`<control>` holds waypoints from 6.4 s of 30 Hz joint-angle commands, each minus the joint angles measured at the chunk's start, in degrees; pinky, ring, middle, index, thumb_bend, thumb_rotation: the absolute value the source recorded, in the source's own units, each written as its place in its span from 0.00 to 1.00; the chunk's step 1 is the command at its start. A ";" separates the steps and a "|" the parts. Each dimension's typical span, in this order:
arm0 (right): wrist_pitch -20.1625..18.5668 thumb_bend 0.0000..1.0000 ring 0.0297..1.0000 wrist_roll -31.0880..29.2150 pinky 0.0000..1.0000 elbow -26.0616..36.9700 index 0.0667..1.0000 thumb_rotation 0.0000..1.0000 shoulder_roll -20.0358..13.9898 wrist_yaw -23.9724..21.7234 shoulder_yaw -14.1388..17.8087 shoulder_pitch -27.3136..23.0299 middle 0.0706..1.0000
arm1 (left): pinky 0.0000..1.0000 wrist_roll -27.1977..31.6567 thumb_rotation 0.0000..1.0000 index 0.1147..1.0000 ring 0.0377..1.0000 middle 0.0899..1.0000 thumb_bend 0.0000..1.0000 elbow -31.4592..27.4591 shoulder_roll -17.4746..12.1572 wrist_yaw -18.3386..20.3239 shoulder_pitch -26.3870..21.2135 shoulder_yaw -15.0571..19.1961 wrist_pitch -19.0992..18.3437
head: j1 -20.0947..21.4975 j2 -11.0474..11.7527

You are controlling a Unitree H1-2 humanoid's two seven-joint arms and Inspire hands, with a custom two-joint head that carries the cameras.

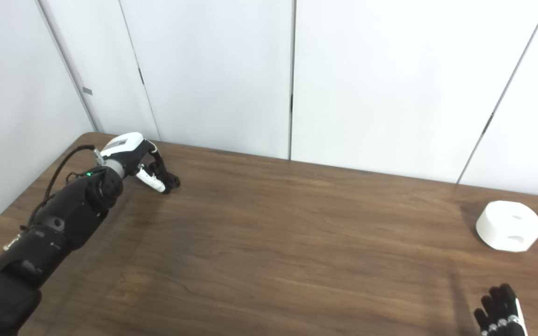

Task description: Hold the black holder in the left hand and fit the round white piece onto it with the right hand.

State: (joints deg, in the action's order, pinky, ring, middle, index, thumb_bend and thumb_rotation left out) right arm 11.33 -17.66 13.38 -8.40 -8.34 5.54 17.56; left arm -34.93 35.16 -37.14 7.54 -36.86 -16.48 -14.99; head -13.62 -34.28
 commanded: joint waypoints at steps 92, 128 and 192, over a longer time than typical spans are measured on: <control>-11.42 0.61 0.98 6.94 0.99 10.06 0.97 0.94 5.18 11.31 -10.49 -0.36 0.94 | 0.84 -36.17 0.05 0.42 0.84 0.74 0.52 -60.03 32.97 23.61 38.57 -10.11 -2.90 | 16.01 -12.30; -10.42 0.64 0.97 6.98 0.98 8.77 0.97 0.95 4.62 11.42 -10.54 -0.90 0.95 | 0.80 -23.39 0.26 0.76 0.85 0.80 1.00 -71.54 28.41 34.89 34.48 -0.54 -2.39 | 14.38 -11.88; -11.80 0.59 0.98 7.47 0.96 10.77 0.99 0.97 4.49 11.72 -9.84 -0.67 0.95 | 0.93 -23.80 0.14 0.55 0.91 0.82 0.88 -61.02 25.46 29.62 33.50 0.27 0.34 | 13.11 -13.87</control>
State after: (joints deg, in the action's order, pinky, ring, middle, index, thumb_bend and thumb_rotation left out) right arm -1.57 -10.45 21.60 -7.35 3.21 -4.43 16.56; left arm -59.32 -26.23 -11.62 36.59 -2.34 -15.73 -14.47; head -0.44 -48.08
